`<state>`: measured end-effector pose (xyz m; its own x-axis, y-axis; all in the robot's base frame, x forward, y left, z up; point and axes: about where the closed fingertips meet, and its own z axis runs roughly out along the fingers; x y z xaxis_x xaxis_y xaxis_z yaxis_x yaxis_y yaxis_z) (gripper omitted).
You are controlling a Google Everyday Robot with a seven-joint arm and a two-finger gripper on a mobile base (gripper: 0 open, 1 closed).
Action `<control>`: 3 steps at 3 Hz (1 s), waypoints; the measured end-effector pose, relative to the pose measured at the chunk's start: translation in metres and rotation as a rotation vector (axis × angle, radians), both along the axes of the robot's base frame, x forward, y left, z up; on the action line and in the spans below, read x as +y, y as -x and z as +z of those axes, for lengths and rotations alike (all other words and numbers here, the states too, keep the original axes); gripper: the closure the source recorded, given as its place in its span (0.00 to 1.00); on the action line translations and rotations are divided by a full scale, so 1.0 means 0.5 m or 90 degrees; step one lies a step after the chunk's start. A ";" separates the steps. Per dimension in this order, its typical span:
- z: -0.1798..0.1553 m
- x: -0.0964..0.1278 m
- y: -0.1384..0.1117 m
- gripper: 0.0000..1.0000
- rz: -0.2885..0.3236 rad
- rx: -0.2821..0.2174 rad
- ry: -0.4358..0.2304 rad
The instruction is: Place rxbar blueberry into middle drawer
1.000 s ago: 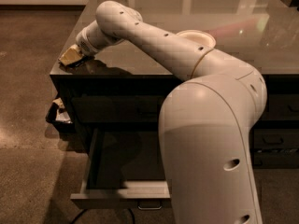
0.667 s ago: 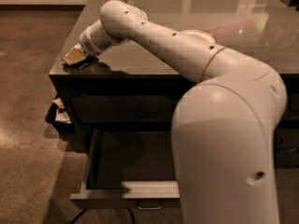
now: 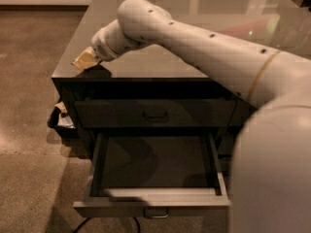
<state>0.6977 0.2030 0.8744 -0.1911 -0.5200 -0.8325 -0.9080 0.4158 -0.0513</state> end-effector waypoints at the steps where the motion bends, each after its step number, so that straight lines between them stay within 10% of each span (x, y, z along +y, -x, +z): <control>1: 0.007 -0.047 0.075 1.00 0.022 0.009 -0.013; 3: -0.119 -0.103 0.229 1.00 0.132 0.081 0.015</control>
Offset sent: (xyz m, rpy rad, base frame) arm -0.1323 -0.0746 -0.0476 -0.0285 0.1513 0.2432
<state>0.5833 0.1513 0.8148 -0.1804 -0.5779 -0.7959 -0.9736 0.2202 0.0609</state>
